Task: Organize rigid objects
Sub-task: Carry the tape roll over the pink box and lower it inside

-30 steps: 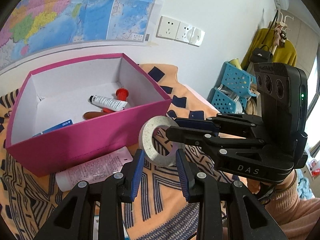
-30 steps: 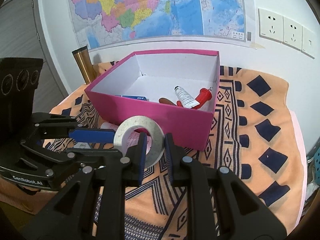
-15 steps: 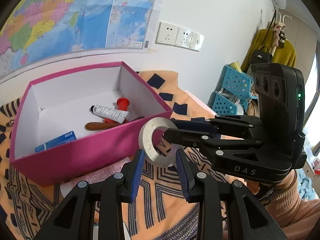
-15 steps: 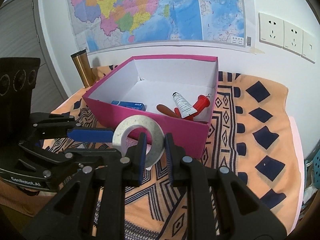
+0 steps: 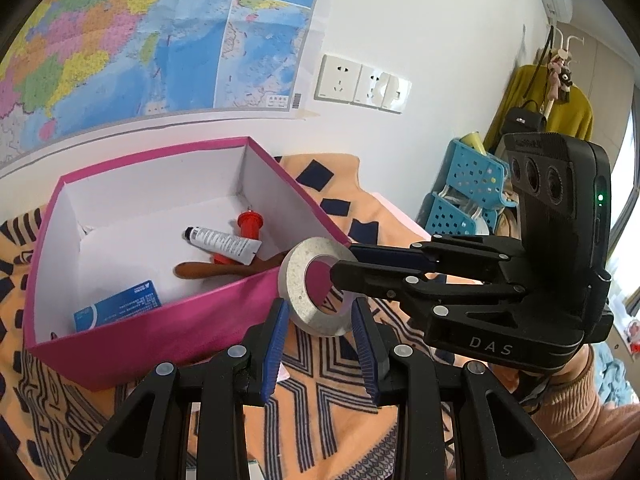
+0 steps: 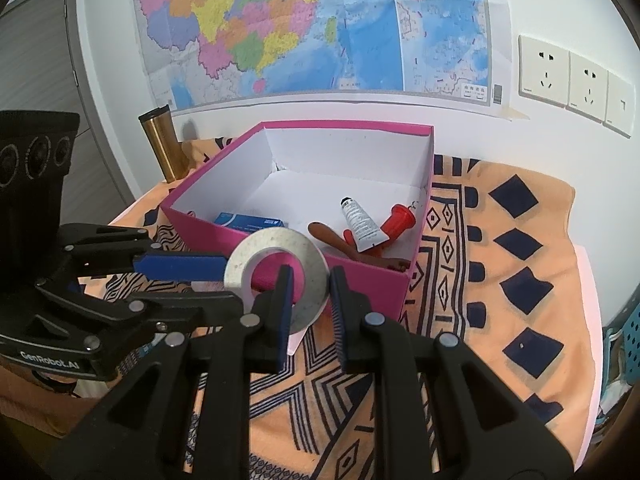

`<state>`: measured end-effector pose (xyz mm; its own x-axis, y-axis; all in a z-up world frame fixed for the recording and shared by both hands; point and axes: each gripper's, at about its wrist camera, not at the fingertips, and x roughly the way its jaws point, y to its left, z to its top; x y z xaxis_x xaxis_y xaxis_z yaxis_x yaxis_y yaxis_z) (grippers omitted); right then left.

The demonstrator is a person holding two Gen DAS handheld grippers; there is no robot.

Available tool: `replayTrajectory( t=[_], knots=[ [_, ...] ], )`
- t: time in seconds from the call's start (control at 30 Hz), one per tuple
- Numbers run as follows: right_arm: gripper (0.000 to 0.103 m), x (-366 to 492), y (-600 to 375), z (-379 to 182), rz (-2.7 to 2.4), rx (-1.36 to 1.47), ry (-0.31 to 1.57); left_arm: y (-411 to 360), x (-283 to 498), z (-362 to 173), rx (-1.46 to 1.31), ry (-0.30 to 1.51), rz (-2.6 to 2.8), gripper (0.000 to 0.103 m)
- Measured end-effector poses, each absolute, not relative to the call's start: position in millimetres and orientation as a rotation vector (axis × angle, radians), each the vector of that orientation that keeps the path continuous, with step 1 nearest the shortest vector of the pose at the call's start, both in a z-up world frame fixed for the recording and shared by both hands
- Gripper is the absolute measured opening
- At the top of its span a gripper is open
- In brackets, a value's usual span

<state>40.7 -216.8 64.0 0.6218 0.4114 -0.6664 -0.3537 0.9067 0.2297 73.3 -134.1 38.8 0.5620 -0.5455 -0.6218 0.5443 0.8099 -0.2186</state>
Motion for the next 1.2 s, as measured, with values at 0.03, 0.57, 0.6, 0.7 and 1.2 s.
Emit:
replayTrajectory(
  t=[0.03,0.57,0.6,0.7,1.2],
  knots=[
    [0.020,42,-217,65,0.440,0.078,0.783,-134,74,39,-0.005,0.733,-0.640,0.032],
    [0.020,59,-214,74,0.445,0.063,0.769,-129,93,43,-0.034,0.722,-0.610,0.032],
    [0.020,60,-214,74,0.444,0.063,0.769,-129,94,43,-0.035,0.722,-0.608,0.032],
    [0.020,62,-214,75,0.443,0.061,0.770,-129,98,43,-0.034,0.722,-0.605,0.032],
    [0.020,81,-209,78,0.451,0.042,0.771,-121,120,50,-0.071,0.724,-0.582,0.032]
  ],
)
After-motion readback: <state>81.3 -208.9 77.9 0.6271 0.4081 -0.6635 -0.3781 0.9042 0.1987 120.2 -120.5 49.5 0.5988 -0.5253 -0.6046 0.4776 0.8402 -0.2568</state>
